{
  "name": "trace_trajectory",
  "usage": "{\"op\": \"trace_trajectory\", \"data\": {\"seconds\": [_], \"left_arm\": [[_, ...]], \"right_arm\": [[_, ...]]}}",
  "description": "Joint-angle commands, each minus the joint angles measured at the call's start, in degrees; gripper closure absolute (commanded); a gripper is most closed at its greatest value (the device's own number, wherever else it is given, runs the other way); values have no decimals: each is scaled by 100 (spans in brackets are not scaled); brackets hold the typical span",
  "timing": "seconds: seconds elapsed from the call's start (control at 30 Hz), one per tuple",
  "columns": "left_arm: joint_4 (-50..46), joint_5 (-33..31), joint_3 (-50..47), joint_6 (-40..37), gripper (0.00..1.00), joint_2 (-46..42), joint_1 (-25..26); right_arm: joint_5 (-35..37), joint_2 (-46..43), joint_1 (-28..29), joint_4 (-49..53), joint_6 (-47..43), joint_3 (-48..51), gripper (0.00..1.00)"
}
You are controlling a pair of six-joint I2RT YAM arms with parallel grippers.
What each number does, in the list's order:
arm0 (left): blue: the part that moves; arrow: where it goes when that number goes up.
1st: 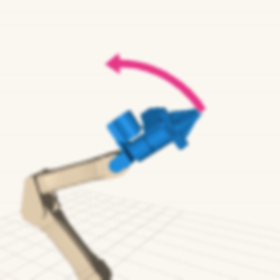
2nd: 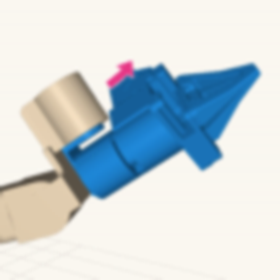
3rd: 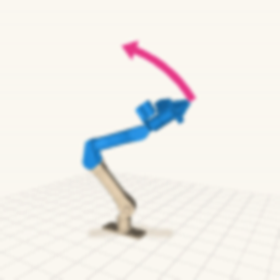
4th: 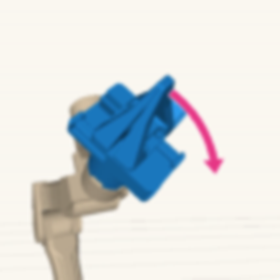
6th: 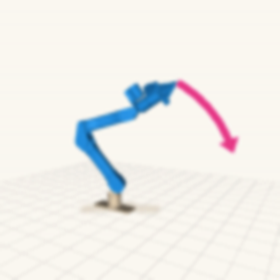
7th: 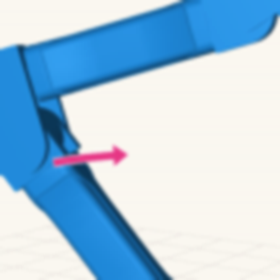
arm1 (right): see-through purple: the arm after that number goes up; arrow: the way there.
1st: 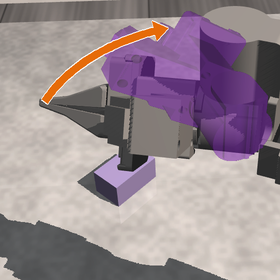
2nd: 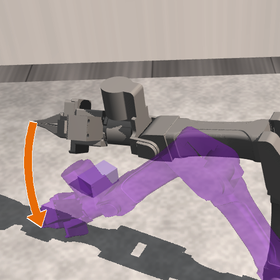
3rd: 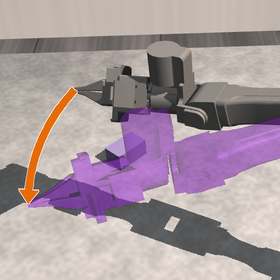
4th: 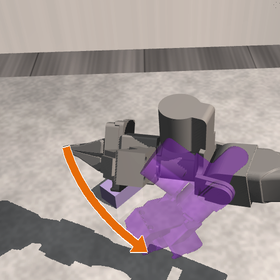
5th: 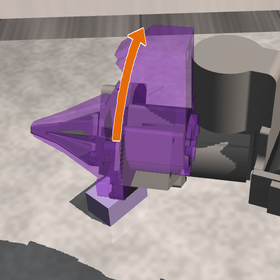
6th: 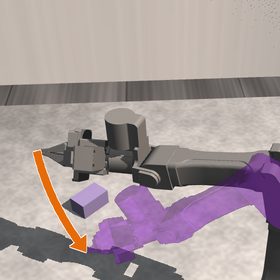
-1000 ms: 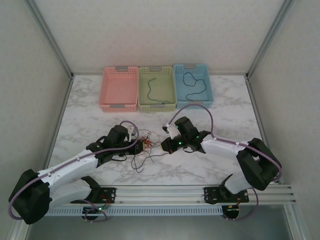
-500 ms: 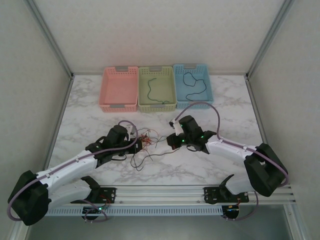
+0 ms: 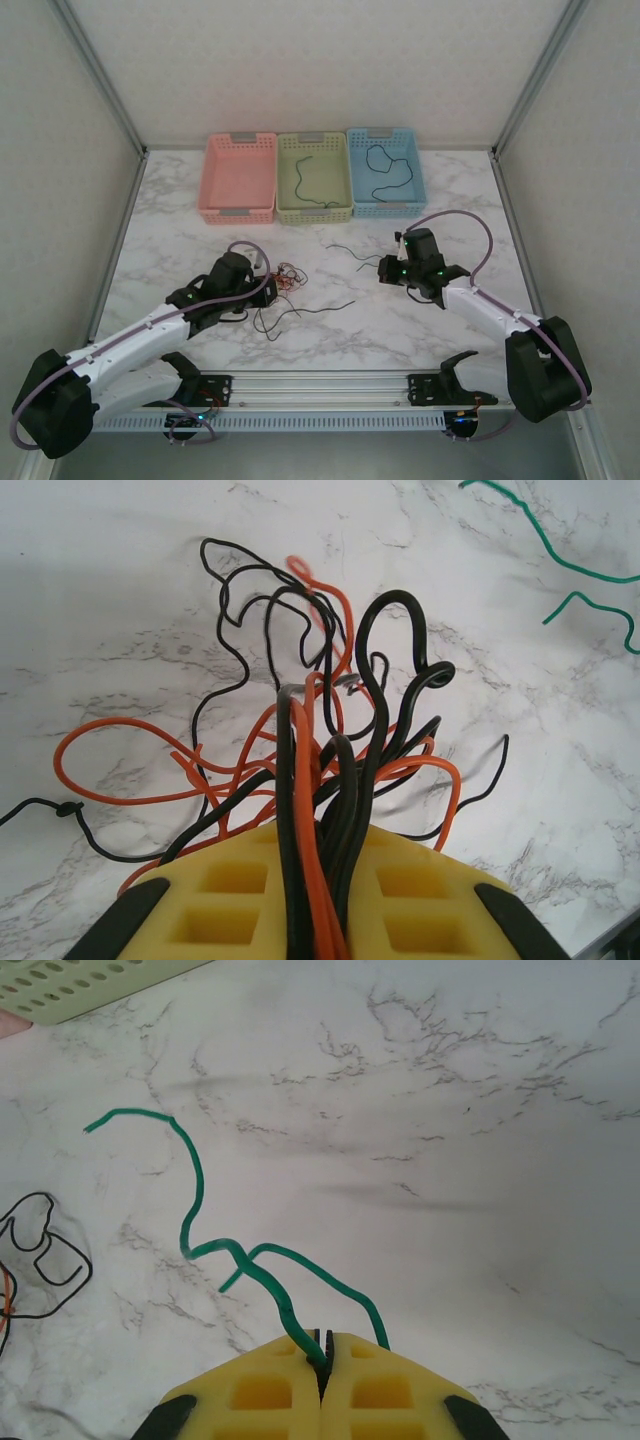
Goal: Untangle the cables
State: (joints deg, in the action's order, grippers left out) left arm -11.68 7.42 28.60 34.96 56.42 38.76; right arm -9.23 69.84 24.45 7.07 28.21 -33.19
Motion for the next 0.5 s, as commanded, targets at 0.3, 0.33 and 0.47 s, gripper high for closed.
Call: {"op": "trace_trajectory", "data": {"seconds": [0.3, 0.33, 0.47], "left_arm": [[16, -78, -50, 55, 100, 97, -35], [25, -74, -61, 57, 100, 107, -36], [68, -57, -65, 64, 100, 132, -36]], "right_arm": [[-893, -568, -36, -353, 147, 193, 100], [-1125, -725, -32, -512, 181, 231, 100], [-2054, -1441, -34, -1219, 354, 407, 100]]}}
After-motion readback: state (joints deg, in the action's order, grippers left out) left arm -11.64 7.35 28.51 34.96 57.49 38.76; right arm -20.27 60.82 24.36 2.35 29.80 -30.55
